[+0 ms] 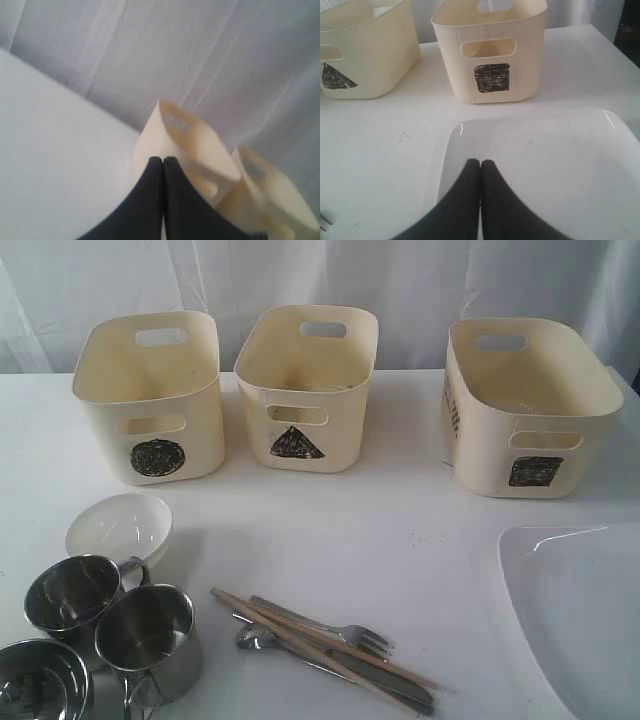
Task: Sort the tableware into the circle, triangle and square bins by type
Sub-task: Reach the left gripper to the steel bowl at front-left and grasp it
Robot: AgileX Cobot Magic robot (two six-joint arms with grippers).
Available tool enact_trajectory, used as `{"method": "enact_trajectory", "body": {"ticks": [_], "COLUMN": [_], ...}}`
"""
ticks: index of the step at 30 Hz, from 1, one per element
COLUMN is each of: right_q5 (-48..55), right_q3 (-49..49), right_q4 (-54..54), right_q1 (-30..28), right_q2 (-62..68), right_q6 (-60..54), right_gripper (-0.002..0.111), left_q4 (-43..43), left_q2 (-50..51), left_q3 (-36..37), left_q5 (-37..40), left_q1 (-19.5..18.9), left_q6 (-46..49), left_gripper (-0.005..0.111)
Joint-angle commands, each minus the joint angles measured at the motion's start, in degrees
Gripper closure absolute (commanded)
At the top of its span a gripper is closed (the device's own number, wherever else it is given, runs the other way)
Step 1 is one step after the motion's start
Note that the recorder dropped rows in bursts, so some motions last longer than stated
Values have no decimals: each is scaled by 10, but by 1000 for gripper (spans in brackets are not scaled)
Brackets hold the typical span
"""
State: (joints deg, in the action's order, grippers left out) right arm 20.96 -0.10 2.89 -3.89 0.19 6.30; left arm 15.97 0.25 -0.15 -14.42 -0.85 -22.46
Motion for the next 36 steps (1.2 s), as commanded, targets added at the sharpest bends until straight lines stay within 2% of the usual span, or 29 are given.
{"method": "enact_trajectory", "body": {"ticks": [1,2,4,6,8,10,11,12,15,18,24,26,30,33,35,36], "right_q5": [-7,-7,-7,-7,-7,-7,-7,-7,-7,-7,-7,-7,-7,-7,-7,-7], "right_q3": [1,1,1,1,1,1,1,1,1,1,1,1,1,1,1,1], "right_q4": [0,0,0,0,0,0,0,0,0,0,0,0,0,0,0,0], "right_q1": [0,0,0,0,0,0,0,0,0,0,0,0,0,0,0,0], "right_q2": [-2,-2,-2,-2,-2,-2,-2,-2,-2,-2,-2,-2,-2,-2,-2,-2], "right_q6": [0,0,0,0,0,0,0,0,0,0,0,0,0,0,0,0], "right_gripper": [108,108,108,108,108,108,108,108,108,108,108,108,108,108,108,108], "left_q4": [186,263,313,281,229,168,128,92,22,-17,-31,-35,-63,-65,-57,-55], "left_q2": [13,24,55,97,153,225,271,321,470,565,619,620,620,620,620,620], "left_q3": [1,-7,-32,-85,-173,-279,-341,-400,-529,-593,-578,-552,-495,-452,-425,-407], "left_q5": [-196,-221,-263,-273,-209,-60,50,193,478,651,785,792,757,737,730,723], "left_q1": [-4,-4,-4,-4,-4,-4,-4,-4,-4,-4,-4,-4,-4,-4,-4,-4], "left_q6": [56,72,129,144,167,225,270,314,350,353,299,300,326,333,333,335], "left_gripper": [107,107,107,107,107,107,107,107,107,107,107,107,105,90,73,61]}}
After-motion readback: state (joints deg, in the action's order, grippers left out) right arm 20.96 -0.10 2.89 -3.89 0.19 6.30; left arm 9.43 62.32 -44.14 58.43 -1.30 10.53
